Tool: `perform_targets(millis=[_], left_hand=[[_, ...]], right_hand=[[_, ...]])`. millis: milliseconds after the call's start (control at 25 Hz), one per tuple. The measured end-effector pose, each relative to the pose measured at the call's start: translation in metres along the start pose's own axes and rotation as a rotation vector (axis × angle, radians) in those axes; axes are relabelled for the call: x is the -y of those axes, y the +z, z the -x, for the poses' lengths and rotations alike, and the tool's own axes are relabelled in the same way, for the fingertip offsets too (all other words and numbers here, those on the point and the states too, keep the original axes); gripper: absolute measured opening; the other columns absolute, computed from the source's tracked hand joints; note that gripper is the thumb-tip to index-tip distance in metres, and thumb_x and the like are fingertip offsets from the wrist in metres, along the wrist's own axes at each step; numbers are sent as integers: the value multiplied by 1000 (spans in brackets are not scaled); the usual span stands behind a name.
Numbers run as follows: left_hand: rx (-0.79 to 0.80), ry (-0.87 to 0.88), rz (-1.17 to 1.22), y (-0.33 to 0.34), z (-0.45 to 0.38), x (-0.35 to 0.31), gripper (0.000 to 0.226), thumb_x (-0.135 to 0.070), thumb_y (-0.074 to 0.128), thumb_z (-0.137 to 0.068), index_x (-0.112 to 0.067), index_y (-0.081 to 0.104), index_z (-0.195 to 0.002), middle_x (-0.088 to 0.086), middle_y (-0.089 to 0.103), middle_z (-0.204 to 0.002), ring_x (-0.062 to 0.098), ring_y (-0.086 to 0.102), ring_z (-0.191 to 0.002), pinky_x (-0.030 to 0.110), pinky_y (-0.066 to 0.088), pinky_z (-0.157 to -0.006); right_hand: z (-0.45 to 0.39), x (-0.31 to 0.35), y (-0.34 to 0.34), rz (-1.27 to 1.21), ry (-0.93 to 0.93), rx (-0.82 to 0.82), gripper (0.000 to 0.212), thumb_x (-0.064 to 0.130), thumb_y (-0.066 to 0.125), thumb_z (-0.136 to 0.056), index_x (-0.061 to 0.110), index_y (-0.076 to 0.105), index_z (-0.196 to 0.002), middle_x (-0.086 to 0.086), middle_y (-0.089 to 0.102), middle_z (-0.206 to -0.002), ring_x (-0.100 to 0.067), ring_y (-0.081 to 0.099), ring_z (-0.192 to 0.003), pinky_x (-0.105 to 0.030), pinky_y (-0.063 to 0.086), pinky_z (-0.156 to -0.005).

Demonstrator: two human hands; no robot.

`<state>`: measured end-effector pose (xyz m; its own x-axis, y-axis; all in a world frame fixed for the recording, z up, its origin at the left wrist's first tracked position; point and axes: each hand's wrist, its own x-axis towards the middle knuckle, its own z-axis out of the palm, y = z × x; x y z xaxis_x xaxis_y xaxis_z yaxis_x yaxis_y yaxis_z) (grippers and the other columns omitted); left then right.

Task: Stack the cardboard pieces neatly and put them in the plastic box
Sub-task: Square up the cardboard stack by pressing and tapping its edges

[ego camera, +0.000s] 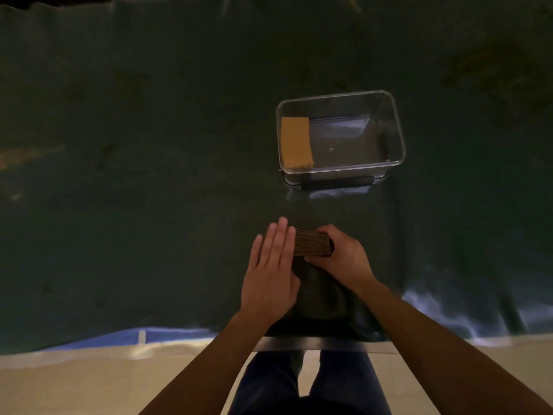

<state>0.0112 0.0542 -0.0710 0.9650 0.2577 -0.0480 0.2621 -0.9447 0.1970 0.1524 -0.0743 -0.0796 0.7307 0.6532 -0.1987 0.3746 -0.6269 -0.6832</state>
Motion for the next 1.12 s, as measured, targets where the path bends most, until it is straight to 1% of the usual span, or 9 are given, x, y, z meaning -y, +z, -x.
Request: perform_targets(millis=[240,360,440,480,560,600,760,880,1120], left_hand=[[102,23,-12,-3,-1,18,94,-27,48,-80,-9,-3,-157,12,-2,-167,27,-3,-154,48,3,-123],[44,98,72,-2,-4,26,98,-32,54,-81,-14,-4,-158,9,-7,-168,23,-6,-154,45,-2,-124],[-63,-77,545,-5,-7,36,92,-36,53,-87,-22,-2,-159,3,1,-169,16,-3,-154,33,1,-125],[-136,-304,921,-9,-10,39,86,-37,53,-91,-26,1,-159,-3,13,-167,13,4,-154,25,11,-123],[-340,-775,1514,-10,-18,36,74,-43,49,-95,-30,14,-159,-18,36,-154,10,23,-150,10,34,-105],[-397,-882,1618,-9,-22,30,70,-47,48,-96,-30,20,-158,-20,40,-150,9,29,-146,7,36,-96],[-207,-816,1769,-2,-28,0,66,-50,38,-98,-19,30,-155,-10,41,-153,-2,41,-137,7,39,-97],[-243,-875,1883,-1,-34,0,55,-39,29,-106,-15,30,-155,-2,35,-159,8,34,-144,22,27,-114],[-137,-818,1920,0,-28,8,51,-30,32,-106,-9,35,-152,3,45,-153,8,48,-132,25,34,-110]], right_hand=[[-1,0,0,24,-17,7,51,39,84,-68,29,56,-109,13,66,-98,-9,63,-89,-30,52,-76],[-1,0,0,41,-13,9,51,39,84,-68,31,54,-109,16,62,-94,-4,58,-86,-24,47,-73],[-1,-1,0,33,-17,17,51,39,84,-69,33,52,-108,19,59,-92,-2,57,-84,-21,42,-71],[-1,-1,0,30,-17,17,50,40,83,-69,34,52,-108,19,58,-91,-2,57,-84,-19,42,-70],[1,-2,1,20,-14,19,50,41,83,-69,35,50,-107,20,59,-91,-1,57,-83,-12,39,-68],[1,-2,2,14,-5,17,50,41,83,-69,37,49,-106,20,59,-91,0,57,-83,-10,38,-68],[2,-3,6,-15,71,11,53,37,84,-68,37,46,-104,17,58,-92,-5,57,-83,-23,45,-73],[2,-3,8,-25,80,-2,52,35,84,-69,34,46,-104,15,58,-92,-7,57,-83,-27,48,-75],[0,2,7,-51,104,3,53,33,85,-68,29,48,-106,12,59,-94,-10,59,-87,-29,50,-78]])
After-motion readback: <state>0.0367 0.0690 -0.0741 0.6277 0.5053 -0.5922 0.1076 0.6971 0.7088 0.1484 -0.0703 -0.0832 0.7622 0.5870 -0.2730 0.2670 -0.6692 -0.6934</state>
